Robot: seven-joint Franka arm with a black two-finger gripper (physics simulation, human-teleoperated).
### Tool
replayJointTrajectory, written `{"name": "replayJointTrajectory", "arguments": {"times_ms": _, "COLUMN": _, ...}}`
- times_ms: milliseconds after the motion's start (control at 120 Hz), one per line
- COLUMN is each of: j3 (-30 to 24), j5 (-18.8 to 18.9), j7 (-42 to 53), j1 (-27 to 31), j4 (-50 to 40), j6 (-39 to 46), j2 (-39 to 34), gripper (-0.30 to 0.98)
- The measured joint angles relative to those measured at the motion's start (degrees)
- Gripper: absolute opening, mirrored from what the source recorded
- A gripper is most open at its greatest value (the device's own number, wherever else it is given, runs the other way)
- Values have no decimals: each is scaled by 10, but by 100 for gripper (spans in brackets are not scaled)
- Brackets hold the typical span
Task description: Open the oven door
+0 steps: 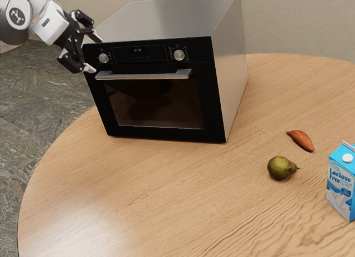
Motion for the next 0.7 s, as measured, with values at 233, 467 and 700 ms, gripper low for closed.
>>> {"name": "replayJointTrajectory", "arguments": {"times_ms": 233, "j3": 1, "j5": 1, "j7": 49, "j1": 1, "j4": 34, "j6": -27, "j2": 32, "gripper": 69}}
{"name": "replayJointTrajectory", "arguments": {"times_ms": 467, "j3": -1, "j5": 0, "j7": 81, "j1": 1, "j4": 50, "j6": -36, "j2": 62, "gripper": 68}}
{"name": "replayJointTrajectory", "arguments": {"times_ms": 700, "j3": -6, "j5": 1, "j7": 103, "j1": 1, "j4": 57, "j6": -36, "j2": 83, "gripper": 68}}
